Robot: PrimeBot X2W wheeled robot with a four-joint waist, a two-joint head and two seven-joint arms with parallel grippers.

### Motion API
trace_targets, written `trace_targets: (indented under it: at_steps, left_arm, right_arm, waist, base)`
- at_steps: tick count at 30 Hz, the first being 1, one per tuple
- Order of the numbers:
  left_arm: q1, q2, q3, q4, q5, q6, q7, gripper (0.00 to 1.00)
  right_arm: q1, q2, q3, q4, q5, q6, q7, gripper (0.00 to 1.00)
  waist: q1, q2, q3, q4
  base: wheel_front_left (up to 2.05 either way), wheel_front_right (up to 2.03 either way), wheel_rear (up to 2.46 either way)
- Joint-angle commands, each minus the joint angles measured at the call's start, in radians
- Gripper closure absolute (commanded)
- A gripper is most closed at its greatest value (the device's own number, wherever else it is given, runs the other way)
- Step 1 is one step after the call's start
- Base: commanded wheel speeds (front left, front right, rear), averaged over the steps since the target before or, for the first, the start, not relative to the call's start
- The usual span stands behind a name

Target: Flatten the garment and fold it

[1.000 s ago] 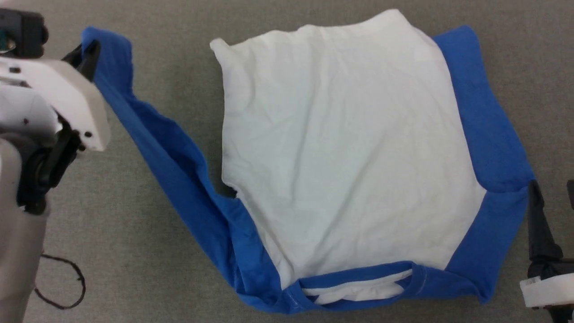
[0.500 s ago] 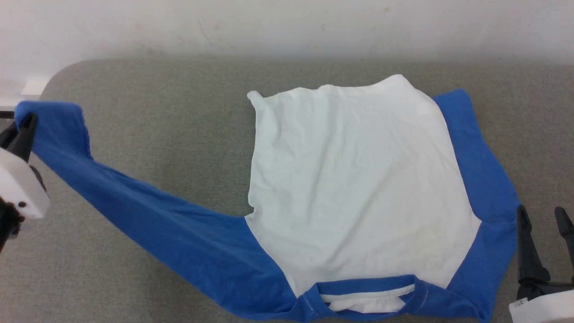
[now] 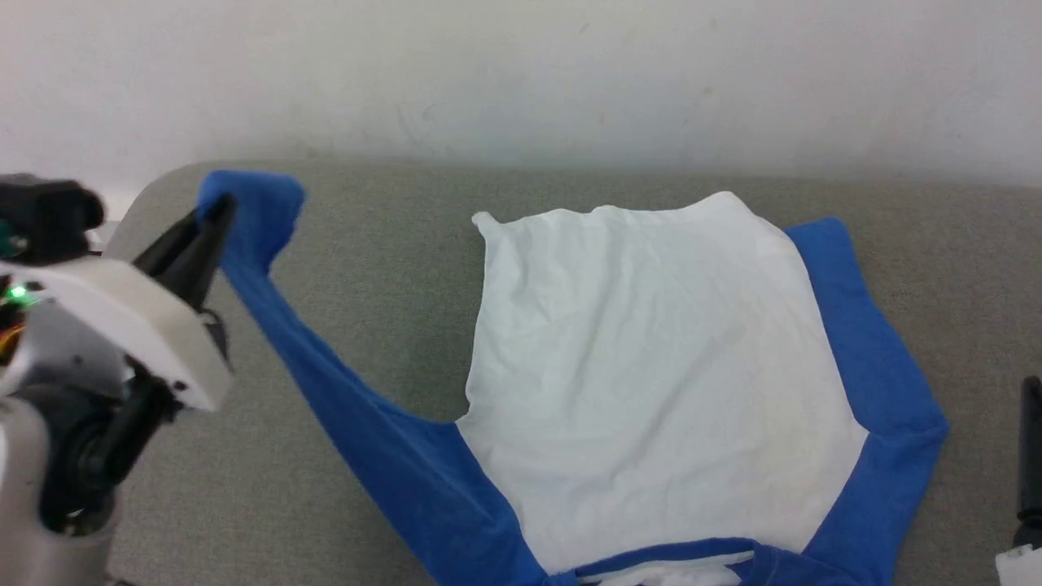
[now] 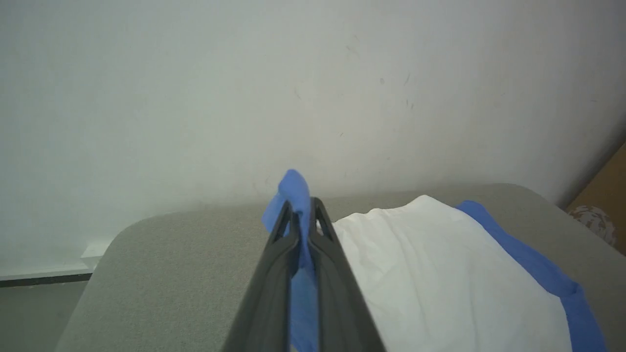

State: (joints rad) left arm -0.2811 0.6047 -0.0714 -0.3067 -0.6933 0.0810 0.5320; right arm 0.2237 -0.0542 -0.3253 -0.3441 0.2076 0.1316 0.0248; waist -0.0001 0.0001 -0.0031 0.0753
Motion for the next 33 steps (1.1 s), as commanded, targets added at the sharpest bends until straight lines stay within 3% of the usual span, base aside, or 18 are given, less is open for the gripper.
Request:
trace_targets:
  at_steps: [1, 5, 10, 14, 18, 24, 33]
  left_arm:
    - [-0.058, -0.041, -0.051, -0.014, 0.011, 0.001, 0.014, 1.0]
    - [-0.176, -0.145, -0.204, -0.002, 0.046, 0.001, 0.057, 1.0]
    - [-0.313, -0.314, -0.384, 0.093, 0.089, -0.008, 0.077, 1.0]
    - [-0.385, -0.427, -0.47, 0.215, 0.109, -0.026, 0.047, 1.0]
    - [-0.426, -0.503, -0.52, 0.341, 0.142, -0.021, -0.021, 1.0]
    - [-0.445, -0.552, -0.646, 0.513, 0.162, 0.001, -0.168, 1.0]
    - [-0.459, -0.554, -0.975, 0.618, -0.06, 0.052, -0.323, 1.0]
  right_arm:
    - [0.005, 0.004, -0.021, -0.009, -0.002, -0.001, 0.004, 0.0]
    - [-0.003, 0.004, -0.06, -0.02, 0.006, -0.001, 0.008, 0.0]
    - [-0.028, 0.004, -0.088, -0.042, 0.004, -0.001, 0.017, 0.0]
    - [-0.046, 0.004, -0.098, -0.049, 0.009, -0.001, 0.02, 0.0]
    - [-0.059, 0.004, -0.114, -0.05, 0.016, -0.001, 0.018, 0.0]
    - [-0.078, 0.004, -0.138, -0.053, 0.017, -0.001, 0.016, 0.0]
    - [-0.111, -0.004, -0.13, -0.032, 0.037, -0.001, 0.013, 0.0]
  waist:
    - [0.0001, -0.0001, -0.005, -0.005]
    - [0.0001, -0.0001, -0.006, -0.018]
    - [0.0001, -0.0001, 0.006, -0.05]
    - [0.0001, -0.0001, 0.027, -0.093]
    - [0.0001, -0.0001, 0.061, -0.139]
    - [0.0001, -0.0001, 0.114, -0.207]
    - [0.0001, -0.0001, 0.188, -0.282]
  base:
    - [0.0, 0.0, 0.0]
    - [0.0, 0.0, 0.0]
    - [0.0, 0.0, 0.0]
    - [0.0, 0.0, 0.0]
    - [0.0, 0.0, 0.0]
    - [0.0, 0.0, 0.0]
    - [0.0, 0.0, 0.0]
